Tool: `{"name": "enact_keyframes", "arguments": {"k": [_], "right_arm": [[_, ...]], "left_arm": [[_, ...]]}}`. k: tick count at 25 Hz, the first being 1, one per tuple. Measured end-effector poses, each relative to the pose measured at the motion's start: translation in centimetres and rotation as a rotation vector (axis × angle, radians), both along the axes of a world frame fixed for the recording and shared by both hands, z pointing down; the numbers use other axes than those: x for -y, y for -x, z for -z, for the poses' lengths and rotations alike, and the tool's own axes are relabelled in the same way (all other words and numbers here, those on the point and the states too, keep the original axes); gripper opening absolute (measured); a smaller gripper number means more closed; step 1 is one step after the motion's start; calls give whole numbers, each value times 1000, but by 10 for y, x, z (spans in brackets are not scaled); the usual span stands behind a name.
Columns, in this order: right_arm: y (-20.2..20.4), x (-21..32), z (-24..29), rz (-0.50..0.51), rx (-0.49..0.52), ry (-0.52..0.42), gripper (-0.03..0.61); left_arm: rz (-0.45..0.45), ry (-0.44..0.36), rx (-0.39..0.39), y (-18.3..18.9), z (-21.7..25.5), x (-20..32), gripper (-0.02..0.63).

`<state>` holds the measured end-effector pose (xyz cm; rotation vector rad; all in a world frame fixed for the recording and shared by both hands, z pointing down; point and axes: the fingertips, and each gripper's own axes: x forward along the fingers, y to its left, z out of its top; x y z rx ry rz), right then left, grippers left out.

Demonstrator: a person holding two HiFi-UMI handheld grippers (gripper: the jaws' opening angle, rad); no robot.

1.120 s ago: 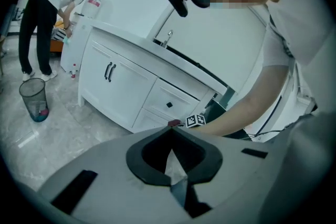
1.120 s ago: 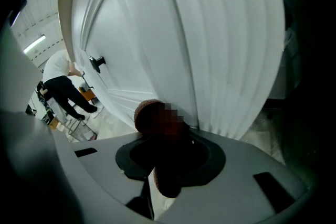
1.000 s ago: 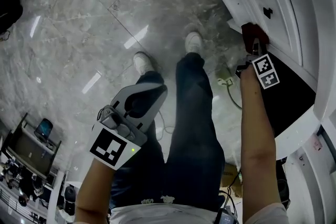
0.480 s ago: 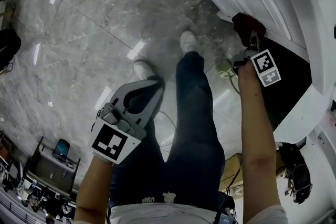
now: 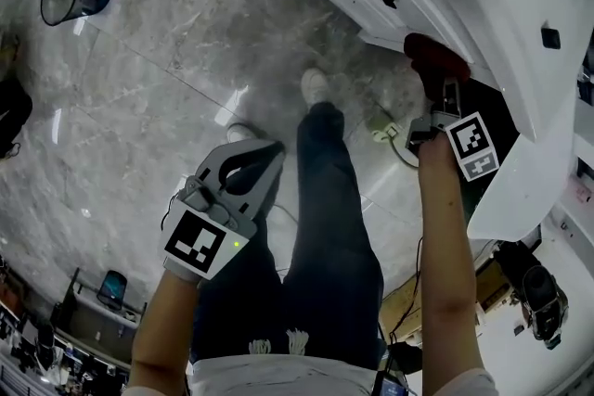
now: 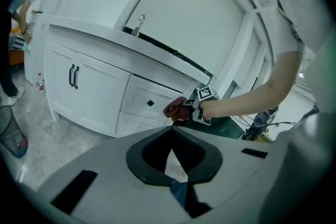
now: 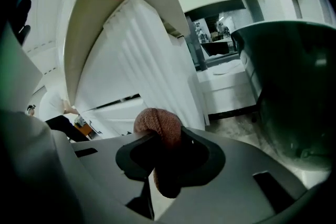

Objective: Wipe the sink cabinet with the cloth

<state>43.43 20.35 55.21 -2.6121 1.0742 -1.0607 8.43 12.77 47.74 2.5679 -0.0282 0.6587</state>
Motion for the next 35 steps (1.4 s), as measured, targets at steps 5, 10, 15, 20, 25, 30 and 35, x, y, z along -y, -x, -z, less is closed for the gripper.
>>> {"name": "enact_keyframes", "arguments": {"k": [5, 10, 15, 20, 25, 30, 35], "right_arm": [[1, 0, 30, -8, -22, -7, 91], [5, 5, 58, -12, -25, -49, 91], [10, 20, 72, -12, -16, -67, 89], [25, 65, 76, 93, 8, -87, 89], [40, 104, 65, 118, 64, -114, 89], [62, 157, 61, 211, 92, -136, 89], [81, 201, 59, 286, 115, -157, 89]], "left_arm": [[-9, -7, -22, -1, 11, 1, 9], [7, -3, -53, 2, 20, 7, 9], [63, 18, -74, 10, 22, 17, 9], [114, 36, -78, 23, 19, 19, 9], [170, 48, -83, 34, 16, 25, 9], [277, 92, -83, 46, 17, 38, 9], [330, 106, -88, 54, 15, 47, 9]]}}
